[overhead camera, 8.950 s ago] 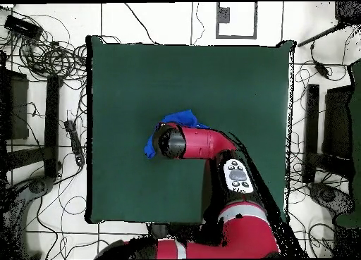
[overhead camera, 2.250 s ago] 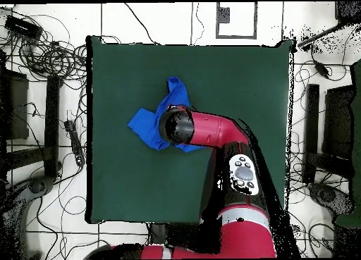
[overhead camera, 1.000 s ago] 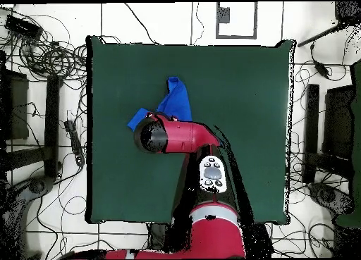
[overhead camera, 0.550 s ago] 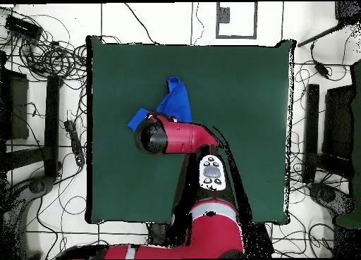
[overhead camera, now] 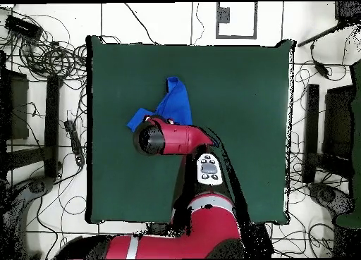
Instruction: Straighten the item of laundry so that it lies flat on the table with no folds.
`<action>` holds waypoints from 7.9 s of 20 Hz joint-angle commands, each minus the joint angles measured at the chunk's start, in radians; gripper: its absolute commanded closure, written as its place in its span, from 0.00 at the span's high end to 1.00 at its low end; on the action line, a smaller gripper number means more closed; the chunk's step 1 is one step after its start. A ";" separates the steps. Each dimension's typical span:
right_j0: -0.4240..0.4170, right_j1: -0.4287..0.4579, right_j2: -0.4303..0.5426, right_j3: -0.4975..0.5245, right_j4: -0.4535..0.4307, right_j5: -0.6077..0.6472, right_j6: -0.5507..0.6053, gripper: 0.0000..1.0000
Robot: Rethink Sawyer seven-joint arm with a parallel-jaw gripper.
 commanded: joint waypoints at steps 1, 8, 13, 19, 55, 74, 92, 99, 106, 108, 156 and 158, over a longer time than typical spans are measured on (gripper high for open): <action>0.006 0.074 0.134 0.101 0.016 -0.066 0.165 1.00; 0.001 0.093 0.134 0.093 0.009 -0.078 0.154 1.00; 0.004 0.123 0.122 0.067 0.008 -0.090 0.149 1.00; 0.010 0.150 0.103 0.040 0.015 -0.103 0.151 1.00; -0.092 0.105 0.165 0.077 -0.040 -0.074 0.080 1.00; -0.132 0.091 0.167 0.086 -0.078 -0.058 0.050 1.00; -0.139 0.080 0.165 0.082 -0.110 -0.042 0.073 1.00; -0.149 0.081 0.177 0.083 -0.112 -0.040 0.066 1.00; -0.149 0.078 0.167 0.086 -0.105 -0.064 0.086 0.00; -0.154 0.079 0.183 0.086 -0.104 -0.022 0.065 0.00; -0.349 0.097 0.289 -0.319 -0.243 0.396 -0.159 0.00; -0.350 0.094 0.291 -0.314 -0.251 0.391 -0.155 0.00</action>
